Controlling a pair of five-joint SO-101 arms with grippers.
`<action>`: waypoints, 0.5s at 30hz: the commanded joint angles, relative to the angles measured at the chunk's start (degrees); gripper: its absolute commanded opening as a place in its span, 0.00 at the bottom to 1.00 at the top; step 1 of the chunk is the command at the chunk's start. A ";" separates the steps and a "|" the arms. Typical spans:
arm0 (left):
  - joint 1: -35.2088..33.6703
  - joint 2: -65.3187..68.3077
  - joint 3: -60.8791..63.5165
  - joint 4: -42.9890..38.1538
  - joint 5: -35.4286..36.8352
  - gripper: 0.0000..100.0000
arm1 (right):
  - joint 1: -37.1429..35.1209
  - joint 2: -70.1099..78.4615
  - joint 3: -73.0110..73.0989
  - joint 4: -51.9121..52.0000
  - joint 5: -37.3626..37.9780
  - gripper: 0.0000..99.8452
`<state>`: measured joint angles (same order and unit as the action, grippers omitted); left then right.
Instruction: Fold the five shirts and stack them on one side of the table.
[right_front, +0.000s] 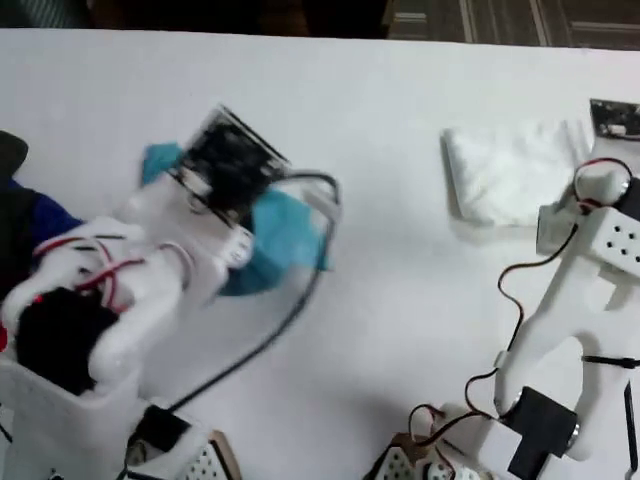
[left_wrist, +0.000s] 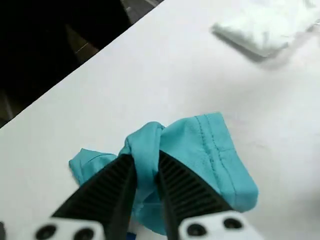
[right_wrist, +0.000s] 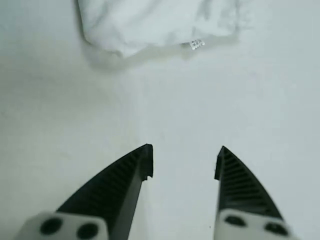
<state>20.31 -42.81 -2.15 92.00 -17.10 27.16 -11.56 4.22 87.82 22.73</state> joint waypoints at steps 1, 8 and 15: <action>6.86 -1.23 -0.84 3.16 1.93 0.03 | 0.66 -2.59 4.92 -4.44 -0.53 0.21; -1.41 -1.67 4.70 10.02 -5.89 0.03 | -1.98 -2.59 12.40 -12.35 -0.53 0.21; -29.36 -1.49 23.34 6.15 -18.37 0.03 | -13.32 -2.59 12.84 -12.00 -2.55 0.21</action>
<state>2.46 -43.69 14.29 100.79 -30.46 18.55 -11.56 17.32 76.66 22.29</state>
